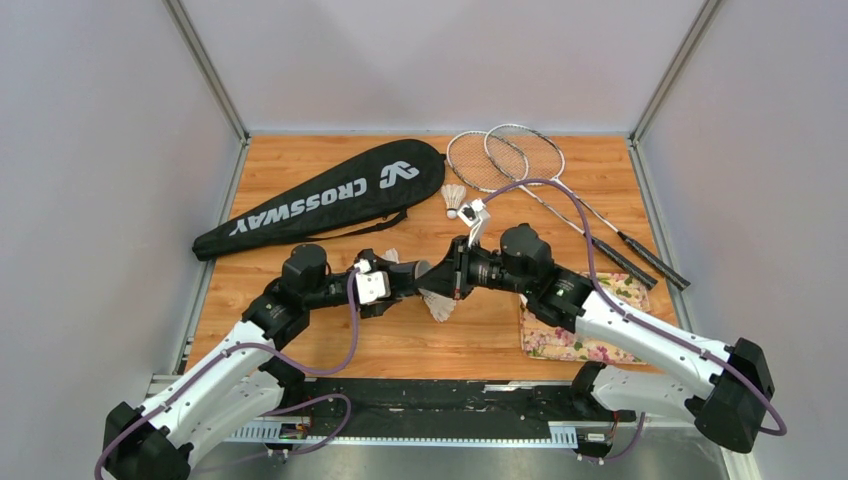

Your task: Pack up the badminton gear

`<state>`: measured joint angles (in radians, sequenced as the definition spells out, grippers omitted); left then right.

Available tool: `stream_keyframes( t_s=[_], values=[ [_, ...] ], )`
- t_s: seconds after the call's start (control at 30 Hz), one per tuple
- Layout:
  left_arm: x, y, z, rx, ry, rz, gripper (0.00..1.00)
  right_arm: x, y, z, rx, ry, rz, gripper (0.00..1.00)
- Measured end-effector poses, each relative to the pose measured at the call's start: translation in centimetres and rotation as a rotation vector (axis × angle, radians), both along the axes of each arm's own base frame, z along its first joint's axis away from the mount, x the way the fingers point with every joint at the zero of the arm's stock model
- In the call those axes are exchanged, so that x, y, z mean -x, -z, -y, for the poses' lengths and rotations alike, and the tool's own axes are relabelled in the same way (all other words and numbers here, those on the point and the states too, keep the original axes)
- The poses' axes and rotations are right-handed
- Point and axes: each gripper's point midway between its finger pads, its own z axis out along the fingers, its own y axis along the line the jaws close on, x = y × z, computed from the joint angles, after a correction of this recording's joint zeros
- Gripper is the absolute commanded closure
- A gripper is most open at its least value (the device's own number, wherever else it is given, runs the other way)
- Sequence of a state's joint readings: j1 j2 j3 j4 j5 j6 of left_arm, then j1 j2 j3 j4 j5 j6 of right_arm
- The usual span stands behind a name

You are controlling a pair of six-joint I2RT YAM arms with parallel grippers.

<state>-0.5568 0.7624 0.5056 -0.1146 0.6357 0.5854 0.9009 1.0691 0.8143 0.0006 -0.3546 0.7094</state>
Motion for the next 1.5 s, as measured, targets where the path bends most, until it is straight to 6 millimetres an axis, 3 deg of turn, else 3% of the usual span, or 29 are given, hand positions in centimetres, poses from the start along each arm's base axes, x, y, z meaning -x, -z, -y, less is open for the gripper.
stream_keyframes(
  t_s=[0.2, 0.33, 0.43, 0.67, 0.9, 1.07, 1.17, 1.2, 1.3, 1.5],
  values=[
    [0.0, 0.0, 0.0, 0.002, 0.001, 0.001, 0.88, 0.1, -0.4, 1.0, 0.013, -0.009, 0.057, 1.00],
    [-0.6, 0.5, -0.7, -0.018, -0.041, -0.010, 0.88, 0.0, -2.0, 2.4, -0.031, 0.013, 0.115, 1.00],
    [-0.7, 0.6, -0.8, -0.023, -0.050, -0.011, 0.87, -1.5, -1.4, 3.5, 0.018, 0.112, 0.124, 1.00],
    [-1.2, 0.5, -1.3, -0.031, -0.089, 0.002, 0.85, -6.7, 6.4, 7.6, 0.429, 0.424, 0.018, 1.00],
    [-1.8, -0.3, -2.2, -0.012, -0.157, 0.067, 0.85, -7.4, 15.3, 9.1, 0.743, 0.429, -0.082, 1.00],
    [-2.7, -0.8, -3.1, 0.002, -0.230, 0.114, 0.83, -7.5, 19.1, 10.6, 0.883, 0.441, -0.130, 0.98],
    [-3.2, -1.4, -3.5, 0.015, -0.268, 0.140, 0.82, -7.2, 20.2, 11.5, 0.908, 0.452, -0.146, 0.79],
    [-3.3, -1.5, -3.6, 0.019, -0.274, 0.146, 0.82, -7.1, 20.4, 11.6, 0.911, 0.453, -0.149, 0.61],
    [-3.4, -1.9, -3.6, 0.029, -0.282, 0.158, 0.82, -6.7, 21.2, 12.2, 0.931, 0.454, -0.164, 0.38],
    [-3.5, -2.1, -3.7, 0.035, -0.288, 0.162, 0.82, -5.5, 20.7, 10.9, 0.810, 0.420, -0.179, 0.30]
  ],
)
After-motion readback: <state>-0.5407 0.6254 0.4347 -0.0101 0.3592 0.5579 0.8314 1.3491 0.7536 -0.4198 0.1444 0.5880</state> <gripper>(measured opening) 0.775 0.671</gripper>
